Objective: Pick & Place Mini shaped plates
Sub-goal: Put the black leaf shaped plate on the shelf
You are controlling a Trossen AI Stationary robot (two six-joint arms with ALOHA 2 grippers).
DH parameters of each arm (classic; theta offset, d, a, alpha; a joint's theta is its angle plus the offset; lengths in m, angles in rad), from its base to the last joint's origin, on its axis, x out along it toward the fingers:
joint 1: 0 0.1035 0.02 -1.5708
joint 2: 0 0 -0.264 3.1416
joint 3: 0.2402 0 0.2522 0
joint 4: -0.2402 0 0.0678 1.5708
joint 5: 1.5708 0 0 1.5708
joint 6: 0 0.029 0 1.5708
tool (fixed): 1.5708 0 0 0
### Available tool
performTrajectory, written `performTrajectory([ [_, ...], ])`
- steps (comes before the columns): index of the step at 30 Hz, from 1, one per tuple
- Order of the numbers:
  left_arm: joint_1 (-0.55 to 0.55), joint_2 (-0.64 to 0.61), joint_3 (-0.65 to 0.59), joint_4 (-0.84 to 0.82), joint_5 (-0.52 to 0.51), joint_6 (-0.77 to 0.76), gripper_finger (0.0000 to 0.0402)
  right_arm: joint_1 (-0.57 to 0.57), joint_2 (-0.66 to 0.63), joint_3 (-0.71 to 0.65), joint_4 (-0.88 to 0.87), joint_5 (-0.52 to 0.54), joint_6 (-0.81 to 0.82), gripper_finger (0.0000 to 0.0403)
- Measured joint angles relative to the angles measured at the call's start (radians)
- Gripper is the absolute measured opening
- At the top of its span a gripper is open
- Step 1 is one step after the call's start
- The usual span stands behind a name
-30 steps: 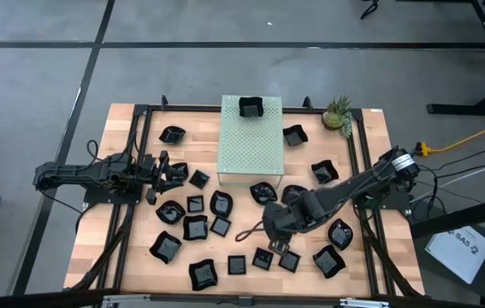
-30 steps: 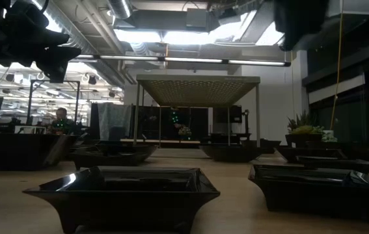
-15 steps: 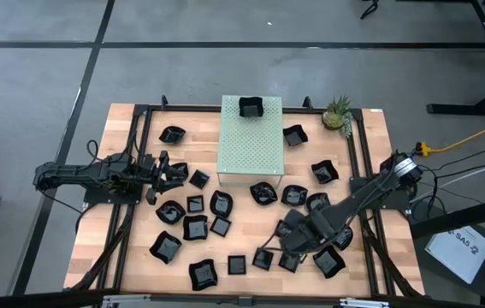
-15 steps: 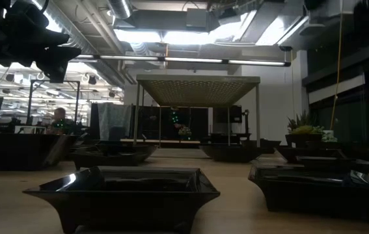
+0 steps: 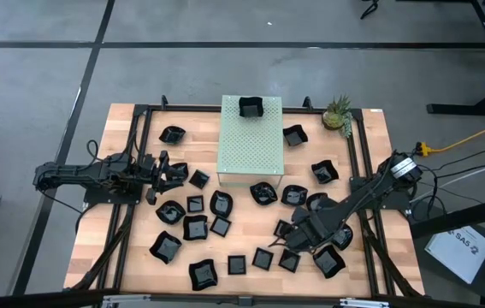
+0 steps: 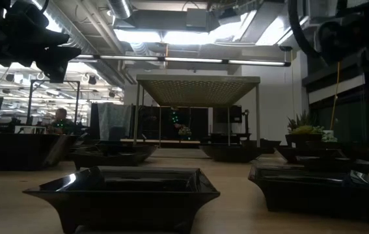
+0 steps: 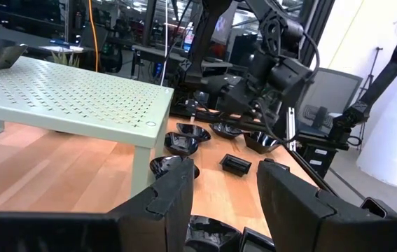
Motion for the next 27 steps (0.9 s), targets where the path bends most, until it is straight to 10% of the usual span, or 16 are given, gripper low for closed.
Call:
performTrajectory([
  [27,0.000,0.000,0.000,0.000,0.000,0.000,0.0152,0.040,0.000,-0.176,0.174,0.157,-0.088,0.0122],
])
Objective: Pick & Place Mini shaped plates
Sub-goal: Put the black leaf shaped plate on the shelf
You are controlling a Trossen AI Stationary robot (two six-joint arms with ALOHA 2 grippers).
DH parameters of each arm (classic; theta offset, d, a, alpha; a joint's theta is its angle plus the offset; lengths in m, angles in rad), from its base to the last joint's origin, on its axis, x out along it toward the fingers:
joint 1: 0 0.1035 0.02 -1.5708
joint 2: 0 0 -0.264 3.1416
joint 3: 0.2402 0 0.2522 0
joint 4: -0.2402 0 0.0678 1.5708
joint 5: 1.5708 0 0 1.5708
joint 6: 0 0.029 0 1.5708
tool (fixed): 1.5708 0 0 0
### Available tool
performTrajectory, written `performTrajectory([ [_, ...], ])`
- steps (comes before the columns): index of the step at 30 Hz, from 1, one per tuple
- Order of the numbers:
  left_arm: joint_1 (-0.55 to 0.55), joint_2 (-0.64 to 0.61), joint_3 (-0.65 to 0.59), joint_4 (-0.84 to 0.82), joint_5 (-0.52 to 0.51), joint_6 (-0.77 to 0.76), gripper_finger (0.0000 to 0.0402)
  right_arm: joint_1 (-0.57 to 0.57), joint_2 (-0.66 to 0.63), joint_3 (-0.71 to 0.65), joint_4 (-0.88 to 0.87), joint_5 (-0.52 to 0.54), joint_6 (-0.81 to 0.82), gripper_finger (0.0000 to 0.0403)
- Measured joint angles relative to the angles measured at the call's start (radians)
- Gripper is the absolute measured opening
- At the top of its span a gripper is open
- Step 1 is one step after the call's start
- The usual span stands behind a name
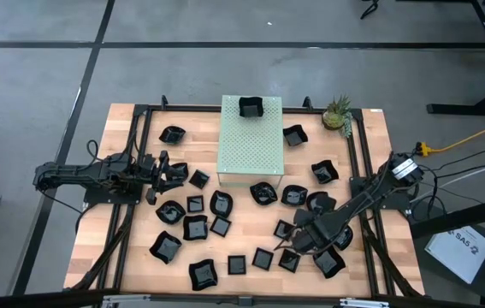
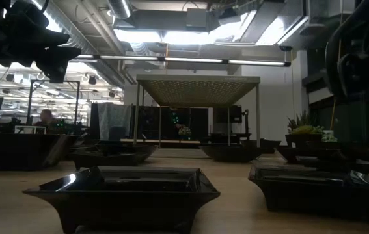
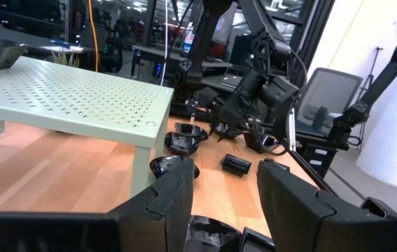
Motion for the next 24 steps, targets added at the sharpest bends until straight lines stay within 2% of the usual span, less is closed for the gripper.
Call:
performTrajectory([
  [3,0.000,0.000,0.000,0.000,0.000,0.000,0.0152,0.005,0.000,0.000,0.000,0.032,0.000,0.0122],
  [12,0.000,0.000,0.000,0.000,0.000,0.000,0.0152,0.005,-0.008,0.005,-0.003,0.035,-0.022,0.0122],
  [18,0.000,0.000,0.000,0.000,0.000,0.000,0.0152,0.017,-0.008,0.043,-0.052,0.116,-0.020,0.0122],
  [24,0.000,0.000,0.000,0.000,0.000,0.000,0.0152,0.017,-0.008,0.023,-0.045,0.125,-0.022,0.0122],
])
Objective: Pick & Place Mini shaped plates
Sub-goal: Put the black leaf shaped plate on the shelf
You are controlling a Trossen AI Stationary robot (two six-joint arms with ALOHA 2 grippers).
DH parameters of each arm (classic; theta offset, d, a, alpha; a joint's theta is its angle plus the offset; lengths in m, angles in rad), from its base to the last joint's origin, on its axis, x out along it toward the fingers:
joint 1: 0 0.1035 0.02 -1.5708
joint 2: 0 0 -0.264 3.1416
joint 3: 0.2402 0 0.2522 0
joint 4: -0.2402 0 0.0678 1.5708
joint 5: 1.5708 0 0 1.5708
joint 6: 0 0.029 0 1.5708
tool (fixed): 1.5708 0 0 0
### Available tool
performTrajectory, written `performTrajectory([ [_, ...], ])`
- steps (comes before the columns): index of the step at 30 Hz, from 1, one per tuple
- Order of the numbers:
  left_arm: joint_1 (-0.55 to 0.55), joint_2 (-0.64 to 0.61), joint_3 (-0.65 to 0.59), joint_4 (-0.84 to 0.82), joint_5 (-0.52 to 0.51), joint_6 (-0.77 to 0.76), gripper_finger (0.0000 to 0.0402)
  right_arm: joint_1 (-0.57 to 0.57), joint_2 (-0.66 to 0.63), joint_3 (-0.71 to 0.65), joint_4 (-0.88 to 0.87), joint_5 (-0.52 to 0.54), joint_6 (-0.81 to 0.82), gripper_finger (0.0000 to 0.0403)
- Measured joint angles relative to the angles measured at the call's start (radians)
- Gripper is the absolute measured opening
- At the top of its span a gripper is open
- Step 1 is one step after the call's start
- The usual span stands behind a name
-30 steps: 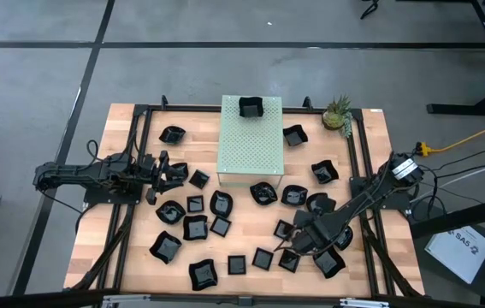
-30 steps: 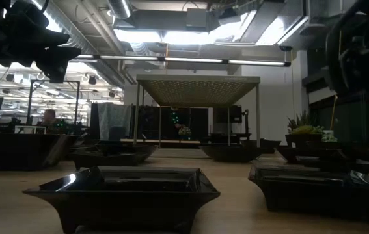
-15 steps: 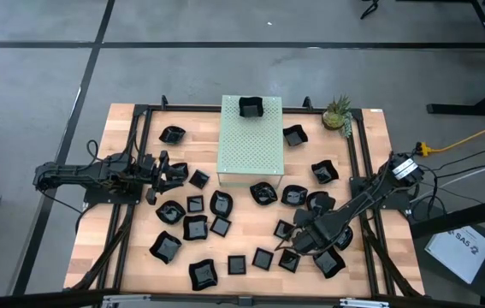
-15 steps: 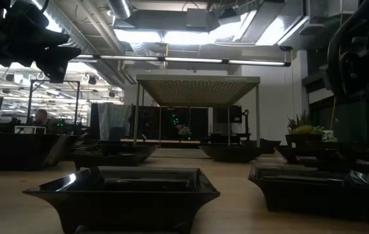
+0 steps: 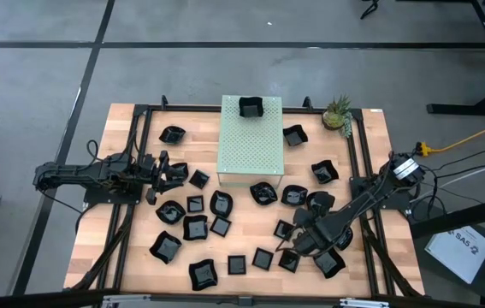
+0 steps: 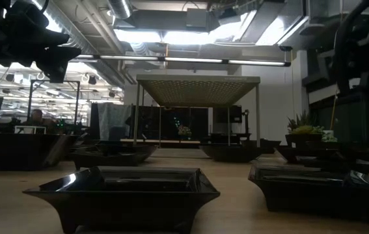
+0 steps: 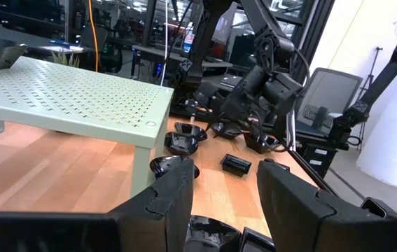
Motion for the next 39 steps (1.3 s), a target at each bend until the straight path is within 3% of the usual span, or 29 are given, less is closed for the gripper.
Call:
performTrajectory([
  [18,0.000,0.000,0.000,0.000,0.000,0.000,0.0152,-0.002,0.000,-0.077,0.093,0.002,0.000,0.0119],
  [29,0.000,0.000,0.000,0.000,0.000,0.000,0.0152,-0.003,0.000,-0.077,0.099,0.013,0.004,0.0009],
  [39,0.000,0.000,0.000,0.000,0.000,0.000,0.0152,-0.003,0.000,-0.045,0.095,-0.006,0.038,0.0005],
])
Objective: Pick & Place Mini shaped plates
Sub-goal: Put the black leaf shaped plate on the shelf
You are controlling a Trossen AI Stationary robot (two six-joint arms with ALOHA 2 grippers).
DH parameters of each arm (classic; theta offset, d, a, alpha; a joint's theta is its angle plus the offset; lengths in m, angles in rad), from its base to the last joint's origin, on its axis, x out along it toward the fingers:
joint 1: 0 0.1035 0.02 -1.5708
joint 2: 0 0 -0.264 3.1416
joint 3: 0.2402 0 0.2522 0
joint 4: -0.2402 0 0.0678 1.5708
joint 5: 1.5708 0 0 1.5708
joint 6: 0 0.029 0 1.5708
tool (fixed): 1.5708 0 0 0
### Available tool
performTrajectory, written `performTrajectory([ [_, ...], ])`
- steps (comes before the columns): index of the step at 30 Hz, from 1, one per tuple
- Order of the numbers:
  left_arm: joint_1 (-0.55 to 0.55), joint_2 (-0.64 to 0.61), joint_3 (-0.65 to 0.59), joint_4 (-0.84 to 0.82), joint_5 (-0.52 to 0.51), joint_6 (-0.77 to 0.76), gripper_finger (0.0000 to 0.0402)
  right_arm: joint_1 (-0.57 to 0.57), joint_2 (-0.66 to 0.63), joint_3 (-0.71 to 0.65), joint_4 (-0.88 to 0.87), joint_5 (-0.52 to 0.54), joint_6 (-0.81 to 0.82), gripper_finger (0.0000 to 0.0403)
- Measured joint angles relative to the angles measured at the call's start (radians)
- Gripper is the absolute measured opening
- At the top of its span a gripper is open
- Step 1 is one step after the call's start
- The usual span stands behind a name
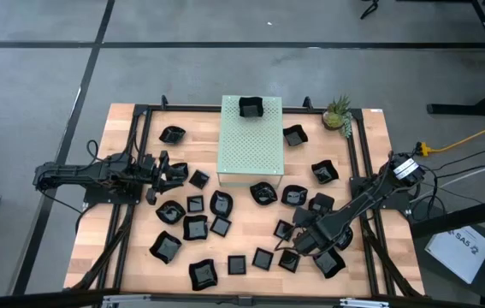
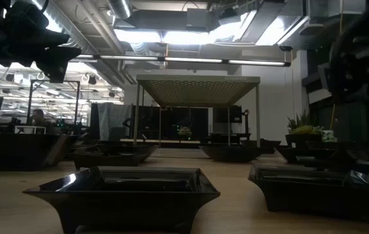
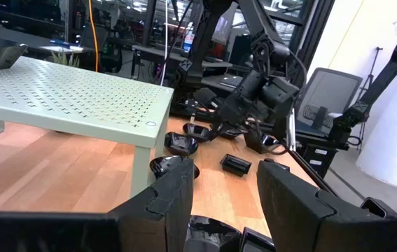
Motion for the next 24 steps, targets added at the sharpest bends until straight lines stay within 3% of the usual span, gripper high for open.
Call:
performTrajectory([
  [12,0.000,0.000,0.000,0.000,0.000,0.000,0.0152,-0.021,0.000,0.216,-0.184,0.016,0.072,0.0002],
  [24,0.000,0.000,0.000,0.000,0.000,0.000,0.0152,-0.093,0.000,0.524,-0.461,0.113,0.178,0.0001],
])
